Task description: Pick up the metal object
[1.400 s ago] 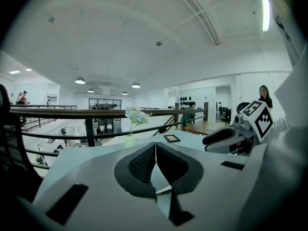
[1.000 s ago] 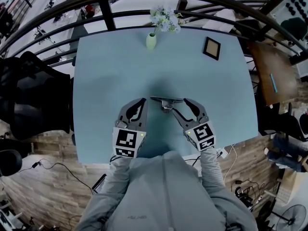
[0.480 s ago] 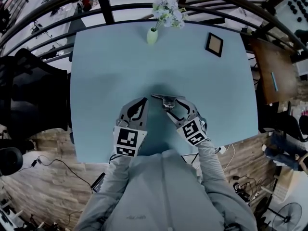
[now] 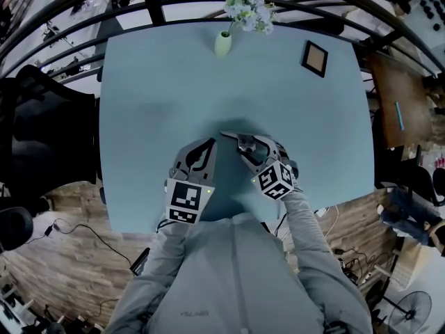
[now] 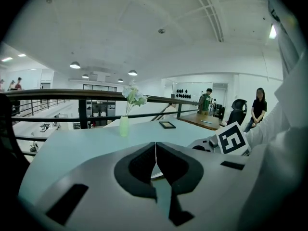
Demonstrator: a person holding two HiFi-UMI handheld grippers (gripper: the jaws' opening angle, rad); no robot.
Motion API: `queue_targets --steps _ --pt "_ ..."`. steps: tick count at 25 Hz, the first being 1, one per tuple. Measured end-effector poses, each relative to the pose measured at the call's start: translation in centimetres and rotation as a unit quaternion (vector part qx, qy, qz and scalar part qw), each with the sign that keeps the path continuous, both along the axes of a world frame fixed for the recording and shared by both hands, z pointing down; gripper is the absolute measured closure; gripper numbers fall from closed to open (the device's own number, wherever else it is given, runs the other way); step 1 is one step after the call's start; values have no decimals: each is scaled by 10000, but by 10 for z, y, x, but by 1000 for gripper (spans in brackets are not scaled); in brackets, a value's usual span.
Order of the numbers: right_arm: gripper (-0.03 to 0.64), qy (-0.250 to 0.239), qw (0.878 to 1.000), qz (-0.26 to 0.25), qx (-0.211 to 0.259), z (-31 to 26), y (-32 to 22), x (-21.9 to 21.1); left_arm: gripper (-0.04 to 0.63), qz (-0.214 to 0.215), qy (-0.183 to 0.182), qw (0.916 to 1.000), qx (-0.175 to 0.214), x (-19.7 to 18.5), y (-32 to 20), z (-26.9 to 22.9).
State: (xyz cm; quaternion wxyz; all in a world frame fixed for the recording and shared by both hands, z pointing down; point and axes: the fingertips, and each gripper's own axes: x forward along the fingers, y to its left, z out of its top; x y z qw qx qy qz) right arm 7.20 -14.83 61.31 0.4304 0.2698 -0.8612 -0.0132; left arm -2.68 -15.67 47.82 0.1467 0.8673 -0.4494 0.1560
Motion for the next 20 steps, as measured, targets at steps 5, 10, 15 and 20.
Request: queue_targets --steps 5,10,15,20 --pt "383 -18 9999 -138 69 5 -4 -1 568 -12 -1 10000 -51 -1 -3 6" --pt "385 139 9993 -345 66 16 -4 -1 568 -31 -12 9999 -109 0 -3 11" --pt "390 210 9992 -350 46 26 -7 -1 568 -45 -28 9999 -133 0 -4 14" --pt "405 249 9987 -436 34 33 -13 -4 568 -52 -69 9998 -185 0 -5 19"
